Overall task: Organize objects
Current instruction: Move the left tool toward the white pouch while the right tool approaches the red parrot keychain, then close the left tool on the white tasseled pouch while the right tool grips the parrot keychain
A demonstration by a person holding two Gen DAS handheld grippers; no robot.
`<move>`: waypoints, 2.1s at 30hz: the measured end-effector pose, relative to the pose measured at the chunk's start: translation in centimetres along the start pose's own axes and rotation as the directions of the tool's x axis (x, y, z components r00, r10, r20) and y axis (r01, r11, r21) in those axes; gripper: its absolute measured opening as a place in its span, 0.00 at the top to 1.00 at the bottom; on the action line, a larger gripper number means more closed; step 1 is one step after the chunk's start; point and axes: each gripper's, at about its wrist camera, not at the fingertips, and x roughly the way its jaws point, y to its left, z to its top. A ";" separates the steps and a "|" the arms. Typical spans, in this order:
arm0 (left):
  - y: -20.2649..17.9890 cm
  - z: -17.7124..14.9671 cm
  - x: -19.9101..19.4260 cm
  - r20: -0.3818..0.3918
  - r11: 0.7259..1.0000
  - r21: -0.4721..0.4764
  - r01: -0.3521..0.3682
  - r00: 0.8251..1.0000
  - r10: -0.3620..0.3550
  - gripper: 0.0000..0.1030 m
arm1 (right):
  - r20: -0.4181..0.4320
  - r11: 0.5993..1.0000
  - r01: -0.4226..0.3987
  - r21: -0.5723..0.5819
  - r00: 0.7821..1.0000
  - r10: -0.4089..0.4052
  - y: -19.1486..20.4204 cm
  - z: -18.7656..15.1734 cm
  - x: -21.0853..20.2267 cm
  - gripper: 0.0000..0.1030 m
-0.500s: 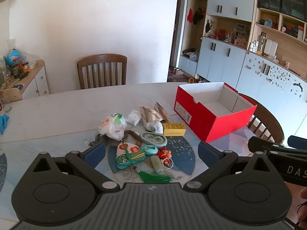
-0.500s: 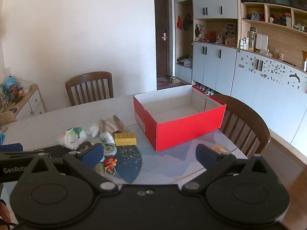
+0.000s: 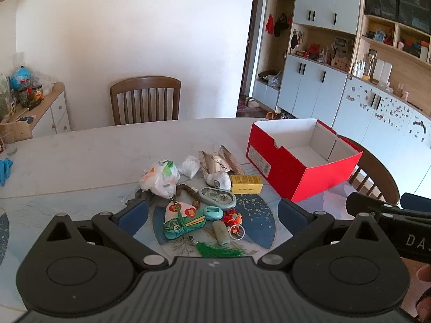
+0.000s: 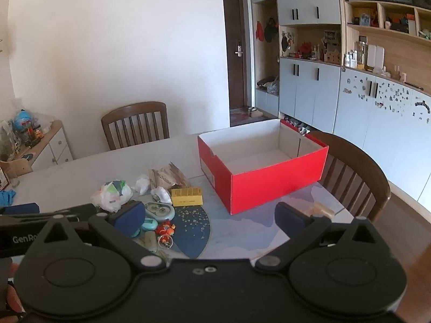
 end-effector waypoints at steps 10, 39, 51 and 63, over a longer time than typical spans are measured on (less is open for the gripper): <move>0.6 0.4 0.1 0.016 1.000 -0.016 -0.010 1.000 0.010 0.00 | 0.015 1.000 -0.021 -0.016 1.000 0.022 0.3 0.4 0.4 0.01; 5.1 -1.7 14.4 -0.221 0.997 -0.025 -0.076 0.973 0.068 0.00 | -0.257 0.926 -0.274 -0.258 0.944 0.208 2.2 -0.7 13.9 0.16; 6.3 -2.9 19.4 -0.286 0.993 -0.063 -0.096 0.955 0.074 0.05 | -0.406 0.874 -0.385 -0.298 0.879 0.249 3.3 -2.8 21.0 0.31; 6.1 -2.9 21.3 -0.301 0.996 -0.066 -0.057 0.953 0.035 0.32 | -0.462 0.840 -0.456 -0.293 0.837 0.293 4.9 -3.1 23.8 0.41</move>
